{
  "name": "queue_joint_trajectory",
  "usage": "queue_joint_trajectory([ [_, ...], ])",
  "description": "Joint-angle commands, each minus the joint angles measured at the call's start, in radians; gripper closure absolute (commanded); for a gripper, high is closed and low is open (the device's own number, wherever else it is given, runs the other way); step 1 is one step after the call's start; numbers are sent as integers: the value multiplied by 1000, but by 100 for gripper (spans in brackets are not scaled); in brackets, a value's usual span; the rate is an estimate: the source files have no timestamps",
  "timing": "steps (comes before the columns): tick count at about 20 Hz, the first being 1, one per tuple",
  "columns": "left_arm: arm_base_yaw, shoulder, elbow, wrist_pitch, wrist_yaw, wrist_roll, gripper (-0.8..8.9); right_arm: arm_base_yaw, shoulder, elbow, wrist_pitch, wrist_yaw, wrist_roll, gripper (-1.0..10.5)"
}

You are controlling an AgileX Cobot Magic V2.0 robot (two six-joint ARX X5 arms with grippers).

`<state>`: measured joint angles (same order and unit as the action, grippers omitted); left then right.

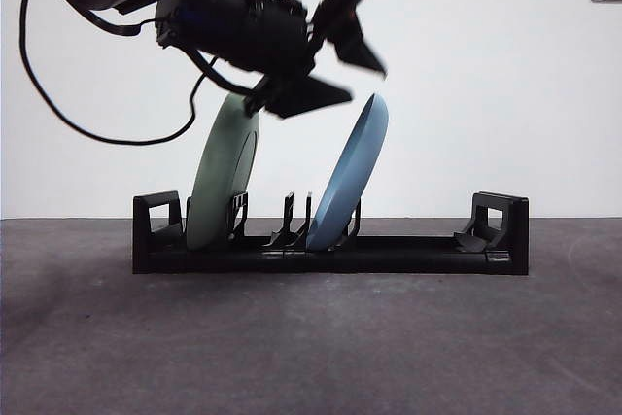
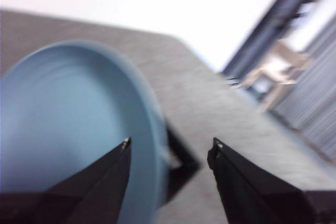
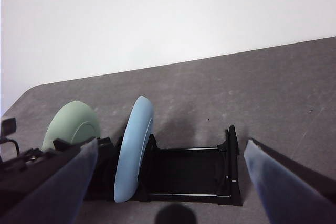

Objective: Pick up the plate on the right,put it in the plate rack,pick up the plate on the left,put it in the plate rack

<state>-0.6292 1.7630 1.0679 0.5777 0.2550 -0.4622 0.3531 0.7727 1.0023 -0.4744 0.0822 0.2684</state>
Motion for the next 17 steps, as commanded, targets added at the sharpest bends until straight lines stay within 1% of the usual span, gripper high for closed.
queue_joint_trajectory([
  [1, -6, -31, 15, 24, 118, 19, 577, 1, 1, -2, 5, 2, -8, 483],
  [2, -10, -47, 19, 17, 143, 20, 634, 1, 2, -2, 2, 2, -9, 503],
  [3, -13, -64, 21, 11, 171, 23, 744, 0, 2, -2, -4, 2, -13, 545],
  [4, -14, -94, 21, 4, 202, 31, 831, 1, 3, -2, -13, 2, -25, 622],
  [6, -14, -145, 23, -29, 221, 65, 820, 0, 6, -2, -33, 2, -47, 797],
  [7, -15, -180, 25, -78, 216, 106, 820, 0, 10, -2, -47, 2, -58, 897],
  [8, -16, -219, 30, -143, 196, 170, 820, 0, 15, -2, -60, 2, -61, 972],
  [9, -19, -254, 35, -213, 166, 238, 820, 0, 18, -2, -74, 2, -61, 957],
  [10, -21, -301, 39, -299, 108, 321, 820, 1, 23, -2, -89, -1, -61, 957],
  [11, -24, -346, 45, -388, 34, 404, 820, 0, 27, -2, -106, -5, -61, 957],
  [12, -27, -384, 50, -461, -39, 469, 820, 1, 31, -2, -122, -5, -62, 957],
  [13, -33, -436, 52, -544, -138, 535, 821, 1, 38, -2, -141, -5, -68, 957],
  [15, -38, -506, 52, -643, -265, 581, 821, 1, 46, -2, -164, -5, -93, 957],
  [17, -34, -580, 52, -749, -362, 590, 821, 1, 48, -2, -179, -4, -112, 957],
])
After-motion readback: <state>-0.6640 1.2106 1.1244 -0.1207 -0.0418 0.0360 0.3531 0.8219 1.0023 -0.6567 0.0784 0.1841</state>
